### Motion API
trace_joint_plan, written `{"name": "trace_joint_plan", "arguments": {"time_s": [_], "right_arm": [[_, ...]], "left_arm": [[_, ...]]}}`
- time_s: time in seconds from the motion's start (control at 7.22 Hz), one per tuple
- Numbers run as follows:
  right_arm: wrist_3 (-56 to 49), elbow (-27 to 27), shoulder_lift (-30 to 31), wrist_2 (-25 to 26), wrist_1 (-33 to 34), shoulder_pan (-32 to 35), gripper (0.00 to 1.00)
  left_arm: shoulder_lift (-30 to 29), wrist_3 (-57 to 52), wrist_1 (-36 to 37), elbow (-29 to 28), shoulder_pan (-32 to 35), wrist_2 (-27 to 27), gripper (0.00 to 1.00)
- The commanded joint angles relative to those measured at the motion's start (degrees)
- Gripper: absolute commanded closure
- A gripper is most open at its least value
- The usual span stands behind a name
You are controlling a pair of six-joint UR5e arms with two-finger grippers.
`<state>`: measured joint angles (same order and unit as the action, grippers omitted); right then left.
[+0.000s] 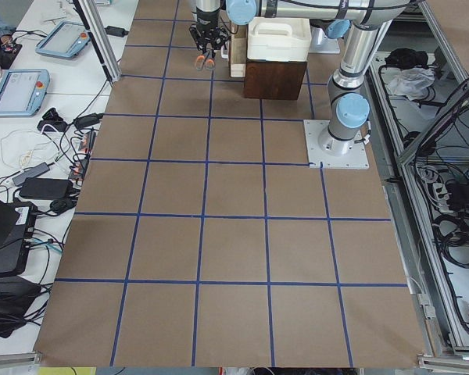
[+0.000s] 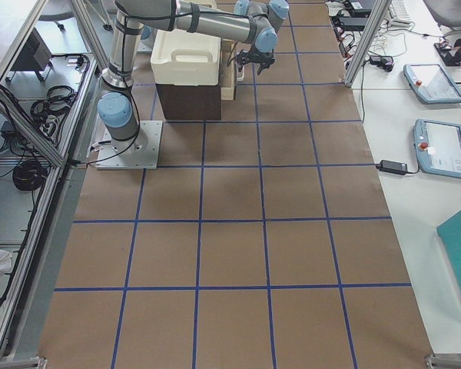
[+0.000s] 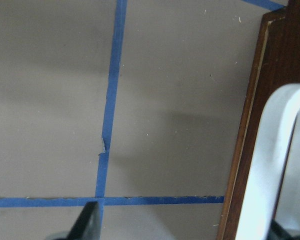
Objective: Place scissors in drawer with both arms
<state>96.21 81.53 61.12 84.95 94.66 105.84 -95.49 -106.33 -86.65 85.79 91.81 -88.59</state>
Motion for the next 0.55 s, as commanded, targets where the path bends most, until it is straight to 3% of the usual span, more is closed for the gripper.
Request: {"name": "trace_joint_plan", "arguments": {"time_s": [0.0,0.42], "right_arm": [[-1.1,-0.9,-0.2,0.8,0.0,-0.8,0.0],[-2.2,-2.3,-1.3,0.9,0.0,-1.1,0.0]], "left_arm": [[0.0,0.2,0.0,0.1,-0.7,0.1,1.0],[-0.2,2.3,-0.1,0.1,-0.8,0.1,1.0]]}}
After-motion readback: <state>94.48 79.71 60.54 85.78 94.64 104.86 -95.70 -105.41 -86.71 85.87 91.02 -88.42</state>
